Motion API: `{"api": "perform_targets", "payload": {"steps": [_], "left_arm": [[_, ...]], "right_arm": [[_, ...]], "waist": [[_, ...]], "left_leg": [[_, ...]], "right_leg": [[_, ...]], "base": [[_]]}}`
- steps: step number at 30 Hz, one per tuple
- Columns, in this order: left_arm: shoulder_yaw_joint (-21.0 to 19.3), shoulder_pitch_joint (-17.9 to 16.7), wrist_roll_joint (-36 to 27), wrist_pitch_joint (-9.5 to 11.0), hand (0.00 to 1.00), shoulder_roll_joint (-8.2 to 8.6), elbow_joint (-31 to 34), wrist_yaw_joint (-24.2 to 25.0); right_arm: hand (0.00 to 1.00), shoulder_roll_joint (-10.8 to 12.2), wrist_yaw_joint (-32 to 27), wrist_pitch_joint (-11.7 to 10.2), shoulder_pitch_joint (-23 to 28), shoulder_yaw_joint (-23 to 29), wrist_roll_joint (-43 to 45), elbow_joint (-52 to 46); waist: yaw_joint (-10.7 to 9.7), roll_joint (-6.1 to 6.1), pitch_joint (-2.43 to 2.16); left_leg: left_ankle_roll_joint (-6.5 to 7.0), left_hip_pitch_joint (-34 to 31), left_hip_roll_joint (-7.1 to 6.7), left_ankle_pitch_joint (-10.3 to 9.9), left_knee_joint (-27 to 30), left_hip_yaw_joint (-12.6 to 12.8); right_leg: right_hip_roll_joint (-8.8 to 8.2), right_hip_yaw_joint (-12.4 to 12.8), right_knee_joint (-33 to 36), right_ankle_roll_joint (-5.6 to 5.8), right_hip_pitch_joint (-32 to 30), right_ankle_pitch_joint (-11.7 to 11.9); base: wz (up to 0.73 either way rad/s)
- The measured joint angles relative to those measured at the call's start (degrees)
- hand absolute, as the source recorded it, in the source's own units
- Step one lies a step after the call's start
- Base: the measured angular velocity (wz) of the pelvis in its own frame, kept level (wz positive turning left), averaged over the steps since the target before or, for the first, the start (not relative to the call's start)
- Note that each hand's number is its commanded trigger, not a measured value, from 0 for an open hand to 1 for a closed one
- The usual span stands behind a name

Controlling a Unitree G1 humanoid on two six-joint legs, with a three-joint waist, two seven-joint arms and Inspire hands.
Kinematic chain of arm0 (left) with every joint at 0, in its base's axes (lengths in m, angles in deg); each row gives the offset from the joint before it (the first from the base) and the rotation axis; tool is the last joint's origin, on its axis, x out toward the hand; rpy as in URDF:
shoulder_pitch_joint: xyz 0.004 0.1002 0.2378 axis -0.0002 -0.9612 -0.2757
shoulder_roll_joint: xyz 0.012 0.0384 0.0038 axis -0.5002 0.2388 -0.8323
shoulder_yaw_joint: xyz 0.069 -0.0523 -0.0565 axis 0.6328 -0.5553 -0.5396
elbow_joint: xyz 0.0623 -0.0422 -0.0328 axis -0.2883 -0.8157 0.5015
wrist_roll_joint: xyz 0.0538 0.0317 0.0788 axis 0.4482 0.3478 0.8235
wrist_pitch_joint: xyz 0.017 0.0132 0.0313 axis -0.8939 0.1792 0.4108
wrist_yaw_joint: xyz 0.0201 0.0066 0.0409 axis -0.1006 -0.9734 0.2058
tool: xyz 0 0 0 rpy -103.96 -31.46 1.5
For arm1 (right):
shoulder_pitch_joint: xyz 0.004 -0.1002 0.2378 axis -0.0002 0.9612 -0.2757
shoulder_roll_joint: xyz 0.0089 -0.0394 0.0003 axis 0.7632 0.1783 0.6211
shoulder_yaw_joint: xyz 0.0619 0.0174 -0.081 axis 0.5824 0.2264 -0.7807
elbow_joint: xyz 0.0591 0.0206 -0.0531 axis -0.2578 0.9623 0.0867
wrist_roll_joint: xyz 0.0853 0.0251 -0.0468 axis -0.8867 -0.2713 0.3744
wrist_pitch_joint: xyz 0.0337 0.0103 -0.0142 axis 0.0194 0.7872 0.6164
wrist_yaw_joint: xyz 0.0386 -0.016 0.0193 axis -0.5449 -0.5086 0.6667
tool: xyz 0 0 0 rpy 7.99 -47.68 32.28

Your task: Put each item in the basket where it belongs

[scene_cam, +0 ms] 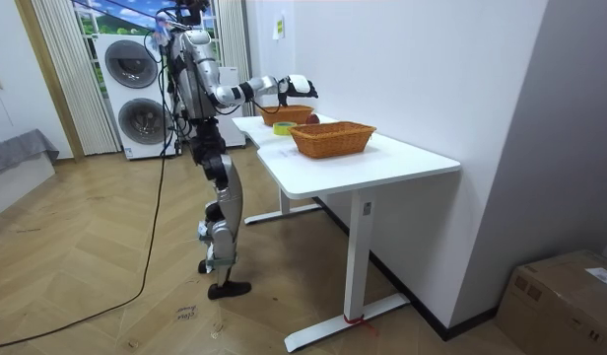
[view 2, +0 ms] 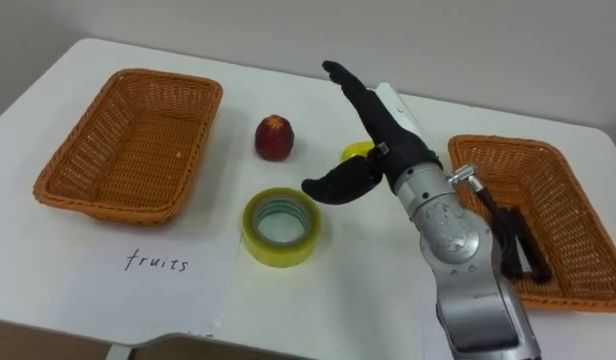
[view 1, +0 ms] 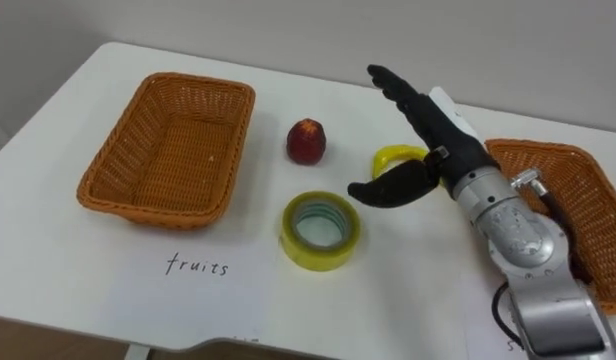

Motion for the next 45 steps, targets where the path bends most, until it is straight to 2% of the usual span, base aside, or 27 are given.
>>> {"api": "perform_targets", "payload": {"steps": [6, 12, 16, 24, 27, 33, 38, 45], "left_arm": [[0.0, 0.4, 0.0, -0.5, 0.0, 0.09, 0.0, 0.1], [0.0, 0.5, 0.1, -0.5, 0.0, 0.12, 0.0, 0.0], [0.6, 0.9, 0.0, -0.5, 0.0, 0.01, 0.0, 0.0], [1.0, 1.5, 0.0, -0.8, 0.0, -0.07, 0.0, 0.1], [1.0, 1.5, 0.0, -0.8, 0.0, -0.07, 0.0, 0.2], [1.1, 1.9, 0.0, -0.9, 0.0, -0.49, 0.0, 0.0], [1.1, 2.1, 0.0, -1.0, 0.0, -0.49, 0.1, 0.0], [1.4, 2.2, 0.0, -1.4, 0.0, -0.34, 0.7, -0.2]], "right_arm": [[0.0, 0.0, 0.1, 0.1, -0.6, -0.6, -0.4, 1.0], [0.0, 0.0, 0.8, 0.1, -1.7, -0.7, -1.1, 2.2], [0.0, 0.0, 1.0, 0.2, -5.4, -0.8, -1.3, 7.4], [0.0, 0.1, 1.0, 0.2, -6.5, -0.8, -0.2, 8.5], [0.0, 0.1, 1.0, 0.2, -6.6, -0.8, -0.1, 9.8], [0.0, 0.1, 0.9, 0.7, -6.7, -1.0, 2.3, 13.6], [0.0, 0.1, 0.8, 0.7, -6.7, -1.3, 3.3, 14.7], [0.0, 0.3, 0.2, 0.7, -6.7, -5.1, 4.6, 19.8]], "waist": [[1.2, -0.13, -0.09], [1.3, -0.21, -0.13], [1.3, -0.5, -0.07], [1.4, -0.81, -0.14], [1.5, -1.07, -0.13], [2.2, -1.71, 0.25], [2.7, -1.83, 0.23], [2.7, -1.6, 0.38]], "left_leg": [[0.0, -0.7, -0.04, 0.0, 0.2, -0.1], [0.0, -1.1, -0.05, 0.1, 0.2, -0.4], [0.0, -1.2, -0.12, 0.1, 0.2, -0.5], [0.09, -1.7, -0.31, 0.3, 0.4, -1.6], [0.26, -1.8, -0.53, 0.4, 0.3, -1.8], [0.43, -1.8, -0.82, 0.5, 0.3, -2.1], [0.43, -1.8, -0.87, 0.5, 0.4, -2.3], [0.44, -1.8, -0.88, 0.6, 0.4, -2.3]], "right_leg": [[-0.04, -0.1, 0.0, 0.0, -0.6, 0.0], [-0.06, -0.2, 0.0, -0.01, -0.9, 0.0], [-0.17, -0.5, 0.1, -0.01, -0.9, 0.0], [-0.59, -3.1, 0.0, 0.0, -0.9, 0.0], [-0.8, -3.2, 0.0, 0.02, -0.9, 0.0], [-1.03, -3.2, 0.0, 0.03, -0.9, 0.0], [-1.02, -3.3, 0.0, 0.04, -0.8, 0.0], [-1.05, -3.3, 0.0, 0.05, -0.7, 0.0]], "base": [[0.0], [0.0], [0.01], [0.08], [0.03], [0.0], [0.0], [0.0]]}}
